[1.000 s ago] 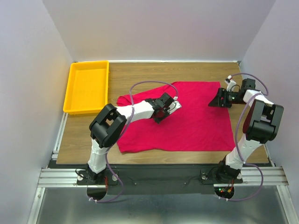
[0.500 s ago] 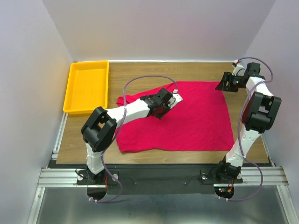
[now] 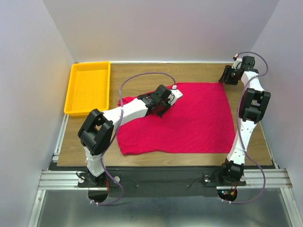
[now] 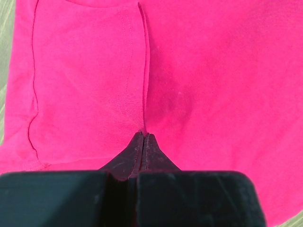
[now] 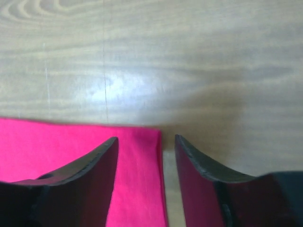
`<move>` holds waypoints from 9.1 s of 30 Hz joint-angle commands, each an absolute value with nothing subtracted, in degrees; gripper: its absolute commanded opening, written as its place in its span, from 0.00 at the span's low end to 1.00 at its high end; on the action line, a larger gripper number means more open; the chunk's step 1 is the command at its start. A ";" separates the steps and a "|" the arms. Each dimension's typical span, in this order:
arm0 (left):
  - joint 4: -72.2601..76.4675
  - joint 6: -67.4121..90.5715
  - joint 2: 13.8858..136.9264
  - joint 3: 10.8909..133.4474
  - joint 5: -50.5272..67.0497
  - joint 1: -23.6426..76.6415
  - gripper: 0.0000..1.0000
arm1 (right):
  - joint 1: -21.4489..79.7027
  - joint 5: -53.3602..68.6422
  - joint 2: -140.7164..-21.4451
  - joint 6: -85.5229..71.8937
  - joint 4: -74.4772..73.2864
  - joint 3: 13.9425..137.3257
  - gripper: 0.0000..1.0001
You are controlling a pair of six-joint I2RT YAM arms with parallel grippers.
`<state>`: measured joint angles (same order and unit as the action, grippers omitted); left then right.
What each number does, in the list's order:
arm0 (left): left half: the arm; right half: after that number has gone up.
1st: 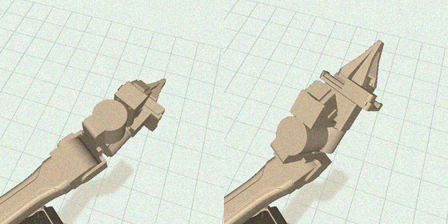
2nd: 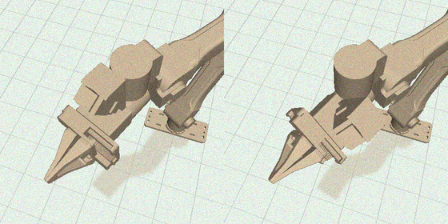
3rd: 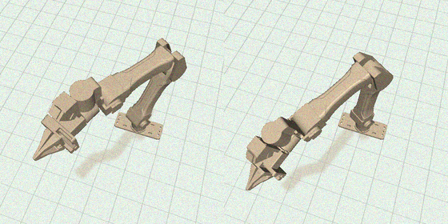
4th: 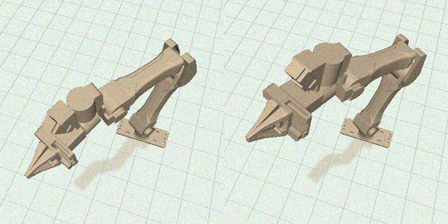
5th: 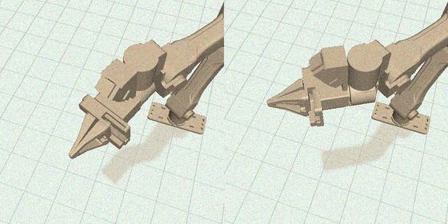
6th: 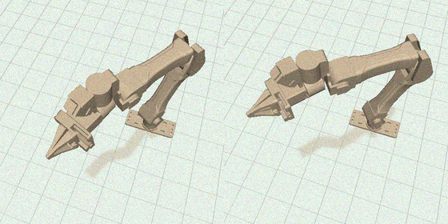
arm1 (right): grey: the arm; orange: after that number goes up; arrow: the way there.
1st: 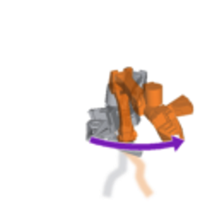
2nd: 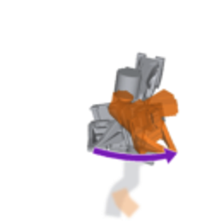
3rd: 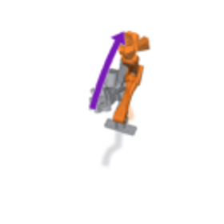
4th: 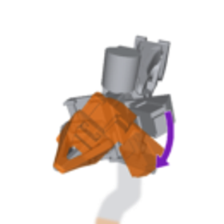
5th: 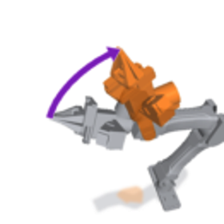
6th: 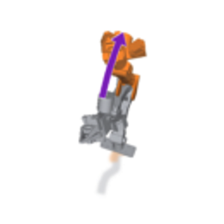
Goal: Fold and stack the t-shirts
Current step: Flatten the tshirt out
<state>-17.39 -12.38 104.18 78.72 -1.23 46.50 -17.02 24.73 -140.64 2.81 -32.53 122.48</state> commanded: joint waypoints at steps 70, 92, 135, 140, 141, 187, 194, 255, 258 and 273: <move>7.82 -10.55 66.72 93.16 -10.20 24.96 0.00 | -16.35 30.33 -85.00 5.98 -24.79 109.86 0.01; 25.93 -0.18 52.74 105.99 -0.26 24.96 0.00 | -16.44 8.62 -74.00 2.46 -24.70 141.77 0.01; 16.88 -3.43 113.45 95.97 -8.96 19.87 0.00 | -13.89 29.01 -116.09 -2.46 4.75 87.35 0.00; 13.63 -2.73 117.33 100.98 -9.76 18.55 0.00 | -13.89 26.20 -119.53 -2.81 4.75 90.79 0.01; 12.58 -2.64 118.55 102.29 -9.84 18.37 0.00 | -13.89 25.58 -120.40 -2.99 4.75 91.66 0.01; 24.08 -2.29 57.06 73.73 -4.14 16.79 0.00 | -22.67 55.36 -84.30 -10.71 -11.48 100.67 0.01; 24.78 1.74 47.56 83.31 2.80 16.79 0.00 | -24.52 47.22 -75.51 -6.86 -23.55 126.08 0.01; 9.84 6.68 129.38 110.92 -1.50 15.82 0.00 | -13.71 14.15 -125.51 -6.15 6.86 96.76 0.01; 10.81 6.59 127.89 108.90 -0.27 15.56 0.00 | -13.71 14.94 -126.30 -6.06 6.86 97.12 0.01; 13.62 5.63 118.13 97.13 6.06 15.21 0.00 | -15.64 17.40 -122.78 -5.80 7.65 92.90 0.00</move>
